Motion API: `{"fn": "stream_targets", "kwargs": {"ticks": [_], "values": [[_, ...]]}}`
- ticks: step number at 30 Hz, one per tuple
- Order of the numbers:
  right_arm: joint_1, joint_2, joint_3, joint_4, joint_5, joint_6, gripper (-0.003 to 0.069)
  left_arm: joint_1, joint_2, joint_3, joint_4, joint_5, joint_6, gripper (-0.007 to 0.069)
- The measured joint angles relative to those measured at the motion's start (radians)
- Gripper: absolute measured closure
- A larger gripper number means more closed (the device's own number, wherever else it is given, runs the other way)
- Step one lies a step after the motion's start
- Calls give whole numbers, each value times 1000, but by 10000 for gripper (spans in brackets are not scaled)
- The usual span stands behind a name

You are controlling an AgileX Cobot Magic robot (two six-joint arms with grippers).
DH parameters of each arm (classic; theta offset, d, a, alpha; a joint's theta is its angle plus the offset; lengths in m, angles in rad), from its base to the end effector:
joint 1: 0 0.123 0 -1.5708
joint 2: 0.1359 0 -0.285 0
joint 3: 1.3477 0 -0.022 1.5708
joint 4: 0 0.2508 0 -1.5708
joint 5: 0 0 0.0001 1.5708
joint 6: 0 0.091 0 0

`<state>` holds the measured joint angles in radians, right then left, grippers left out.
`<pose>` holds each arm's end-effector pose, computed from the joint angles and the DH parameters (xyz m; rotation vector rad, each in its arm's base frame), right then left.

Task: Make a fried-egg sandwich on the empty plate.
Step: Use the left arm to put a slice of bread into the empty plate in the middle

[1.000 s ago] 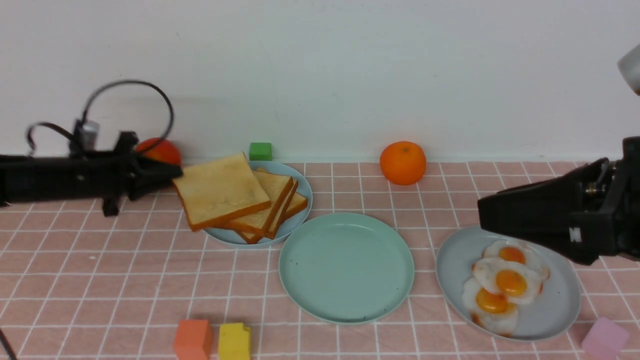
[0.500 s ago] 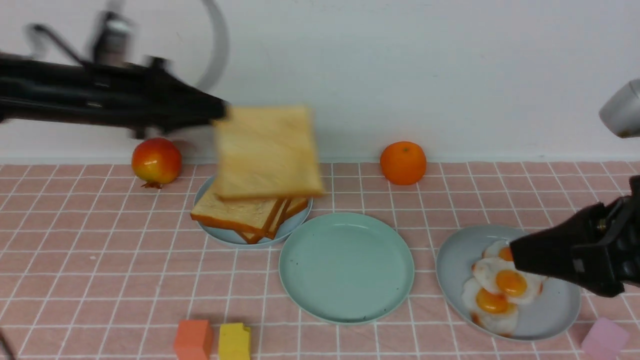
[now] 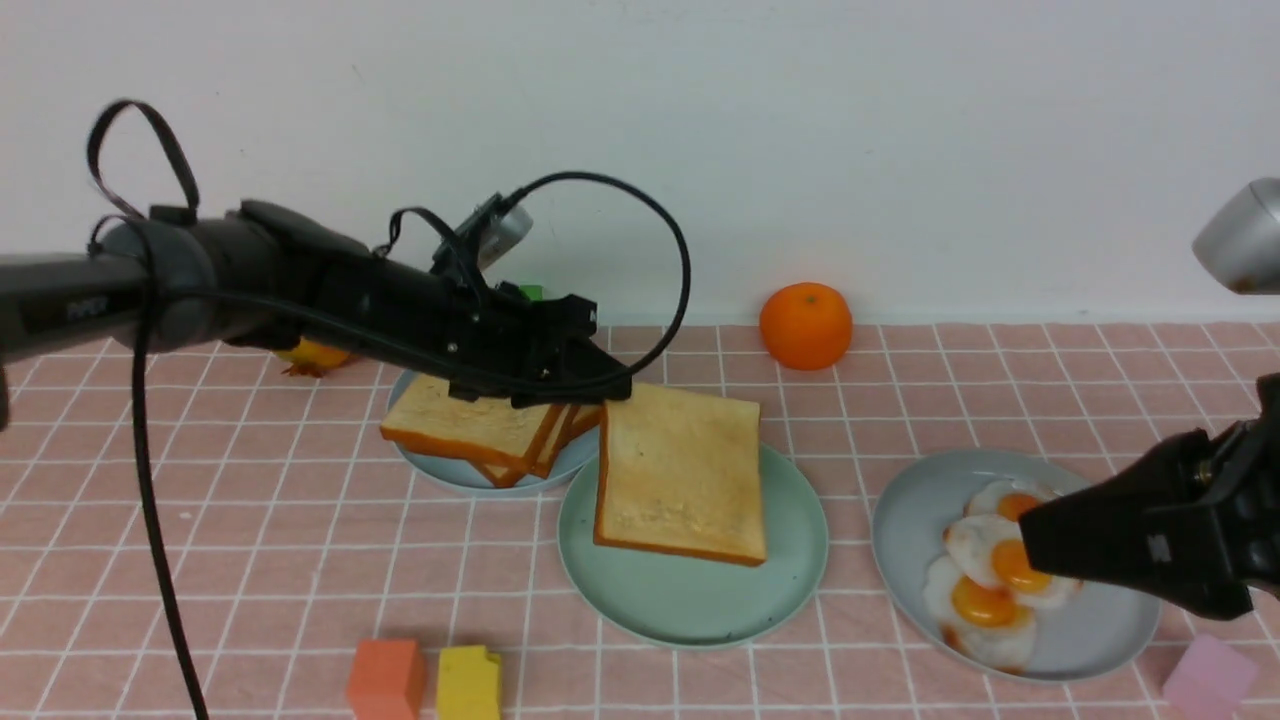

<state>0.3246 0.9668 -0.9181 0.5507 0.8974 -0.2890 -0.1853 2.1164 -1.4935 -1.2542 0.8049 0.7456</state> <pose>0.1589 0.0928 0.3505 -0.5007 2.3153 0.6908 0.4310 -0.1443 0.1855 0.1200 2.4313 -1.1707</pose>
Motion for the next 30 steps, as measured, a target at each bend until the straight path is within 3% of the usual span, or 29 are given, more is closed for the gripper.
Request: {"fn": "stream_targets", "kwargs": {"ticks": [9, 13, 19, 21, 25, 30], "values": [[0, 0, 0, 0, 1, 1, 375, -2, 60, 0, -10, -4, -2, 568], [0, 0, 0, -4, 0, 58, 374, -2, 60, -7, -6, 4, -5, 546], [0, 11, 0, -198, -11, 265, 361, -2, 60, -22, 18, 42, -36, 351], [0, 18, 0, -281, -31, 370, 359, -2, 60, -42, 53, 88, -46, 220], [0, 21, 0, -366, -77, 508, 341, -2, 60, -91, 129, 162, -85, 68], [-23, 84, 0, -420, -68, 586, 271, -2, 21, -162, 256, 195, -189, 11]]}}
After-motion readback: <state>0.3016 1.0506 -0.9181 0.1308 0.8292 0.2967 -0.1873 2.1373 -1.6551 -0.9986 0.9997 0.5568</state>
